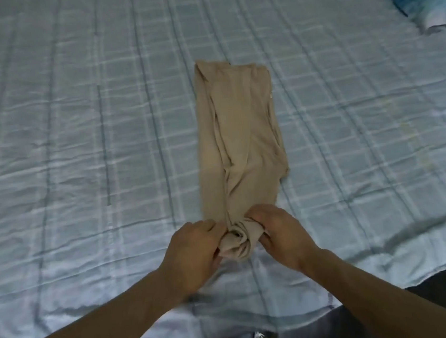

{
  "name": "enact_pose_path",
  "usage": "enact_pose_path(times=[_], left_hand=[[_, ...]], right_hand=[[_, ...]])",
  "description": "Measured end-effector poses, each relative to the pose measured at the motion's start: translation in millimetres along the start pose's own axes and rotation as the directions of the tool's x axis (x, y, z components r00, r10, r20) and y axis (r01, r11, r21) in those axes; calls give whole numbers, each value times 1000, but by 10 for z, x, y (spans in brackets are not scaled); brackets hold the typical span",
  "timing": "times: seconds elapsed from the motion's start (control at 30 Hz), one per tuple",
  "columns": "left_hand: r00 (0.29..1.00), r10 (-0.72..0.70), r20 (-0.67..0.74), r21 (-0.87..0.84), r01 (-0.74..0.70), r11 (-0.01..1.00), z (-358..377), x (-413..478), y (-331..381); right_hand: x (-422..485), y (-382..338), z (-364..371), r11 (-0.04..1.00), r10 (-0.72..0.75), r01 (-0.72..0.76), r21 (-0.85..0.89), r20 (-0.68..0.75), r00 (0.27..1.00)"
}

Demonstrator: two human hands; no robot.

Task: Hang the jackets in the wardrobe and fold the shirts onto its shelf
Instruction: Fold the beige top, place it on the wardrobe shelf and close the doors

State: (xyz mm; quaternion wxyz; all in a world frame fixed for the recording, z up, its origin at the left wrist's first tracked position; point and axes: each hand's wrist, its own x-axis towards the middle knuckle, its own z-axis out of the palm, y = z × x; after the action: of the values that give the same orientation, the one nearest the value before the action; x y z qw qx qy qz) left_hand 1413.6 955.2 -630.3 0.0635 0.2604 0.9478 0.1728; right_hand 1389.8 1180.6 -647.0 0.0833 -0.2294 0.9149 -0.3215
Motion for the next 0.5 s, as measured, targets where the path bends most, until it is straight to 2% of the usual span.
enact_pose_path(times=[0.07,0.2,0.37,0.5], left_hand=[[993,-88,-75,-76,82,994,-192,74,-38],[962,-188,-200,-248,136,959,-613,534,-181],[905,-220,-364,-292,113,950,-1044,1355,-409],[865,-260,-429,-326,120,938,-1311,2013,-620]], right_hand=[[99,-51,-116,995,75,-72,67,-45,996],[536,-87,-426,982,136,-115,148,-143,980],[1179,-24,-847,946,229,-135,294,-310,923],[1823,255,-1146,919,302,-174,354,-349,887]])
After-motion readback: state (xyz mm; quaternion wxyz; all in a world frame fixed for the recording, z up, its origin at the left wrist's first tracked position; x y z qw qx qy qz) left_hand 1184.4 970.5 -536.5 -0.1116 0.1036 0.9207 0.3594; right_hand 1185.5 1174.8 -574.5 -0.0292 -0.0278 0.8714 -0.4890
